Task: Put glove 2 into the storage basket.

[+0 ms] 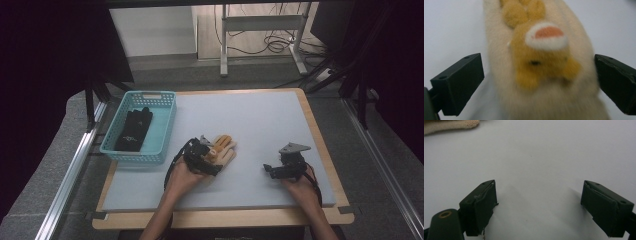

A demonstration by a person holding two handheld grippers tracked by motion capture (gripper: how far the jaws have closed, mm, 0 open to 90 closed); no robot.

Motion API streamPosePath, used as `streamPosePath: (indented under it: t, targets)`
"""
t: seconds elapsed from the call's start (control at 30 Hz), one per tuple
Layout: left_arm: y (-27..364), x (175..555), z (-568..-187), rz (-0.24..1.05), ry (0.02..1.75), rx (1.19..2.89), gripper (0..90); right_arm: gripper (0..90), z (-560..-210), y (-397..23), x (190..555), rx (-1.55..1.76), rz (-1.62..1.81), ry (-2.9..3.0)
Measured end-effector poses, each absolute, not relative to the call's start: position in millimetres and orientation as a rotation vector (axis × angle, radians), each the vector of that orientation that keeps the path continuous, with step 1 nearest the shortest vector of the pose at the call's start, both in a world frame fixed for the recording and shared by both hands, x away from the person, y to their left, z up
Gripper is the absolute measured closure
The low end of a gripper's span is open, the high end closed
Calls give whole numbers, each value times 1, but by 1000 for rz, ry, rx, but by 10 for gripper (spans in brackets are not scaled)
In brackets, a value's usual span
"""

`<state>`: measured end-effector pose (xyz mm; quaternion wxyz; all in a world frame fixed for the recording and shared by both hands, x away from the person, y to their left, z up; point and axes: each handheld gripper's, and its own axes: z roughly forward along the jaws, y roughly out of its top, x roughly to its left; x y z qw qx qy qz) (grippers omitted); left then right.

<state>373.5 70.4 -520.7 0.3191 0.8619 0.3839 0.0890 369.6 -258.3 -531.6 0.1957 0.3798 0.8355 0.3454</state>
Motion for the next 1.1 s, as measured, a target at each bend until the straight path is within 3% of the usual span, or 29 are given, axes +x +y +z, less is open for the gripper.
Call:
streamPosePath:
  t: [0.37,0.73,1.1]
  targets:
    - [55,376,-529,257,990,2366,37,131,-532,-258,370,1065,967,2341]
    - [54,370,-521,259,1000,2364,391,131,-532,-258,369,1067,968,2339]
    - [51,366,-518,245,1010,2368,548,131,-532,-258,369,1062,966,2337]
